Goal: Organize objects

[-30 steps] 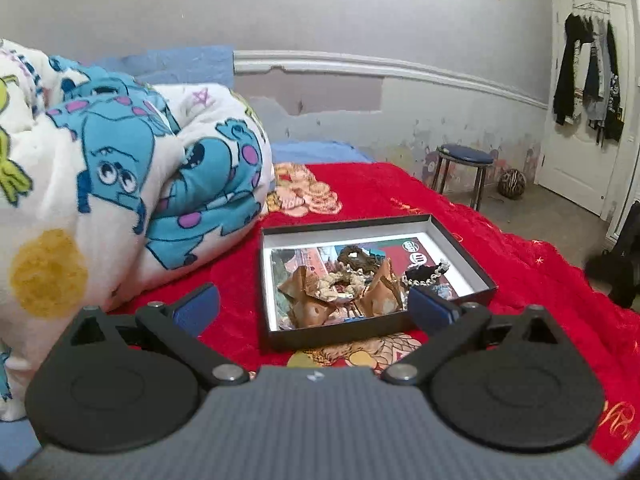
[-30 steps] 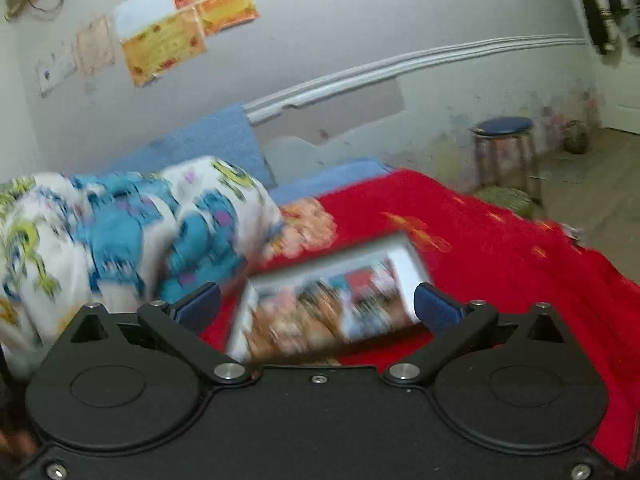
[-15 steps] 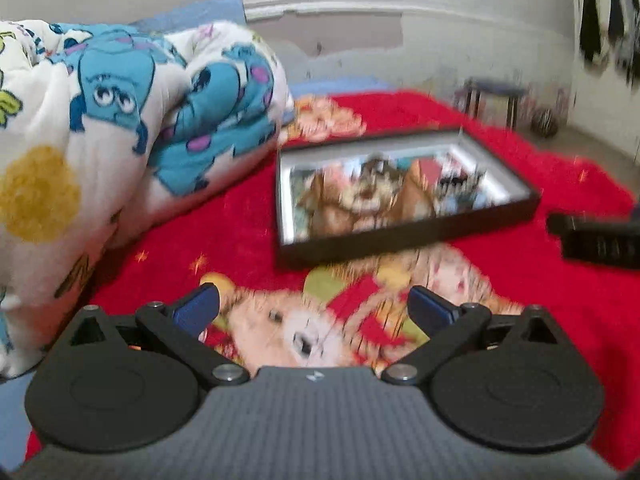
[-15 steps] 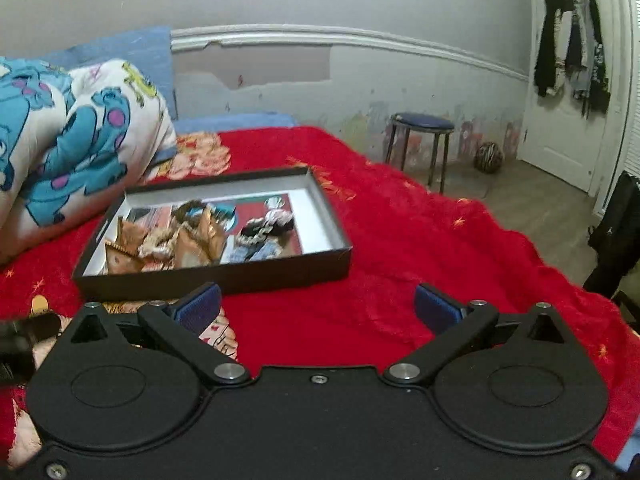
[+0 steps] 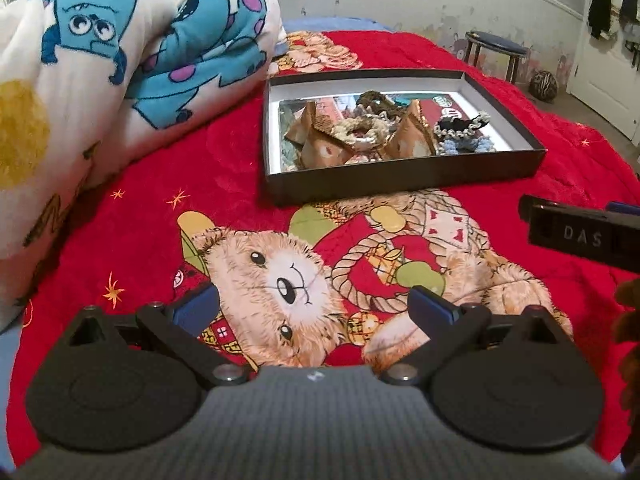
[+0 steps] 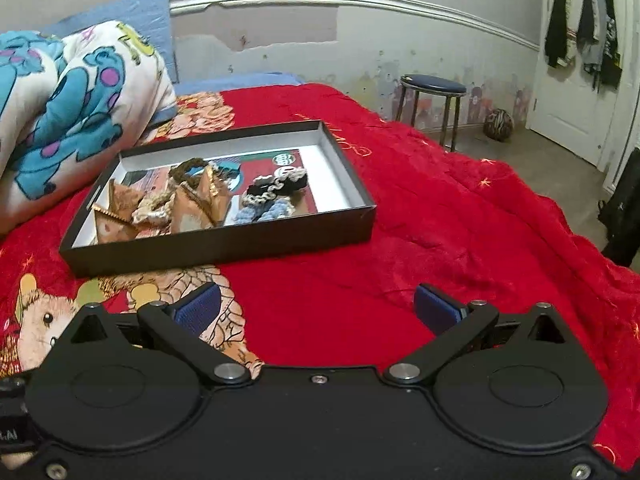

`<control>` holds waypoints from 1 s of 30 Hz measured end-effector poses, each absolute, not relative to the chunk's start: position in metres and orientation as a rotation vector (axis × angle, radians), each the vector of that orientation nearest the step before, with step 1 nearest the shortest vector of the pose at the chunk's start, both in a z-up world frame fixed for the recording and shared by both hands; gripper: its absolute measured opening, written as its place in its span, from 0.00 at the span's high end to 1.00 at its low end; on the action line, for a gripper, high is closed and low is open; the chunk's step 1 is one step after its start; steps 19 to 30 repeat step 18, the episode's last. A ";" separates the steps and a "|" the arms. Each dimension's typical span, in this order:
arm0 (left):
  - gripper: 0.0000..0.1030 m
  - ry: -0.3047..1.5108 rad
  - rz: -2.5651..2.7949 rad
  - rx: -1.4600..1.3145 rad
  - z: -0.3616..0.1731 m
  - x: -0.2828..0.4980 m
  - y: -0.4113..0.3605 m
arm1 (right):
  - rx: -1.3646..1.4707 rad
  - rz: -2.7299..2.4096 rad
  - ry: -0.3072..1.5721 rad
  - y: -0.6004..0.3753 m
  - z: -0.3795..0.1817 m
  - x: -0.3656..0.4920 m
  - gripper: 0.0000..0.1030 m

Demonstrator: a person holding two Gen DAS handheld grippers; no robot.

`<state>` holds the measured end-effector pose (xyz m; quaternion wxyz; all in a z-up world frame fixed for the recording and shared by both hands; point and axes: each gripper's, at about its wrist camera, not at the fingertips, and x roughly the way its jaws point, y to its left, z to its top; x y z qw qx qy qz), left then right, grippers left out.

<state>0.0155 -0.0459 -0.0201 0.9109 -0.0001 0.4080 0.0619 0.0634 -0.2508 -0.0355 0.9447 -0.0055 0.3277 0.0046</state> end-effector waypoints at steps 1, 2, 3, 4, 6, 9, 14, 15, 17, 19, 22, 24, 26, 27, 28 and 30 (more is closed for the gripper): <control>0.00 0.842 0.128 0.000 -0.020 0.016 -0.045 | -0.018 0.015 0.668 -0.249 -0.036 0.062 0.00; 0.00 0.841 0.126 0.003 -0.020 0.016 -0.045 | -0.024 0.018 0.671 -0.247 -0.036 0.062 0.00; 0.00 0.839 0.127 0.007 -0.020 0.016 -0.045 | -0.028 0.017 0.675 -0.246 -0.036 0.061 0.00; 0.00 0.833 0.129 0.014 -0.021 0.016 -0.045 | -0.029 0.011 0.680 -0.245 -0.036 0.061 0.00; 0.00 0.813 0.130 0.044 -0.021 0.015 -0.047 | -0.027 -0.016 0.699 -0.246 -0.036 0.062 0.00; 0.00 0.796 0.143 0.139 -0.027 0.015 -0.051 | -0.018 -0.044 0.735 -0.251 -0.039 0.064 0.00; 0.00 0.832 0.193 0.180 -0.040 0.020 -0.045 | -0.233 -0.030 0.914 -0.249 -0.044 0.051 0.00; 0.00 0.847 0.186 0.156 -0.041 0.021 -0.042 | -0.258 -0.038 0.917 -0.253 -0.044 0.044 0.00; 0.00 0.864 0.175 0.100 -0.041 0.024 -0.039 | -0.247 -0.068 0.897 -0.262 -0.042 0.039 0.00; 0.00 0.863 0.177 0.087 -0.040 0.024 -0.039 | -0.232 -0.079 0.903 -0.266 -0.041 0.042 0.00; 0.00 0.863 0.177 0.087 -0.040 0.024 -0.039 | -0.232 -0.079 0.903 -0.266 -0.041 0.042 0.00; 0.00 0.863 0.177 0.087 -0.040 0.024 -0.039 | -0.232 -0.079 0.903 -0.266 -0.041 0.042 0.00; 0.00 0.863 0.177 0.087 -0.040 0.024 -0.039 | -0.232 -0.079 0.903 -0.266 -0.041 0.042 0.00; 0.00 0.863 0.177 0.087 -0.040 0.024 -0.039 | -0.232 -0.079 0.903 -0.266 -0.041 0.042 0.00; 0.00 0.863 0.177 0.087 -0.040 0.024 -0.039 | -0.232 -0.079 0.903 -0.266 -0.041 0.042 0.00; 0.00 0.863 0.177 0.087 -0.040 0.024 -0.039 | -0.232 -0.079 0.903 -0.266 -0.041 0.042 0.00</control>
